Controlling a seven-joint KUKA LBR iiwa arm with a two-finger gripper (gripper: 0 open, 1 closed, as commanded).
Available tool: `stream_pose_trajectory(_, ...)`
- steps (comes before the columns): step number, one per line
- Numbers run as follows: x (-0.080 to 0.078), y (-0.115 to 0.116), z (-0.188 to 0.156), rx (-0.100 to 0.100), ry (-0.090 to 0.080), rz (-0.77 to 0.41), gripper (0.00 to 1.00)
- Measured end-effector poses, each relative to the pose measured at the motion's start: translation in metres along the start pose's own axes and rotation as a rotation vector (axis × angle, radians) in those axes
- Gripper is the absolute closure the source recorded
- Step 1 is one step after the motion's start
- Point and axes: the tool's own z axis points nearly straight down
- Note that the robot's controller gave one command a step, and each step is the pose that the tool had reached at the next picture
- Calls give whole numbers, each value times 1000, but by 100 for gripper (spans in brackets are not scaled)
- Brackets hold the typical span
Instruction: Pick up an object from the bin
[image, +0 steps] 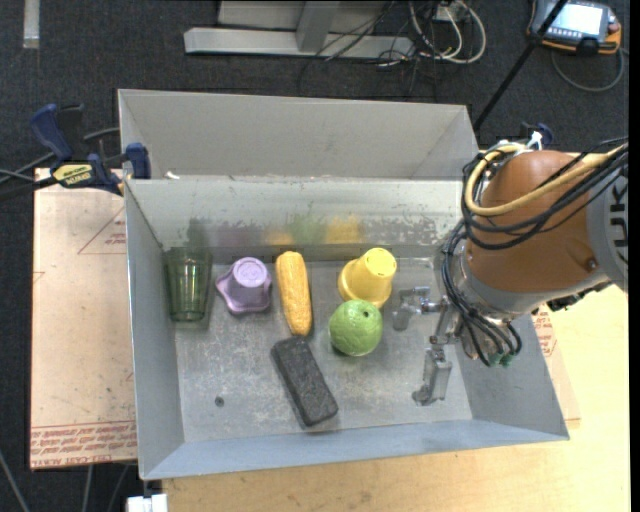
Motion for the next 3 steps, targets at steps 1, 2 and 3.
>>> stream_pose_trajectory(1,-1,0,-4,0,-8,0,0)
stream_pose_trajectory(2,-46,23,18,1,-13,-32,0)
stream_pose_trajectory(3,-65,35,61,-2,-12,42,0)
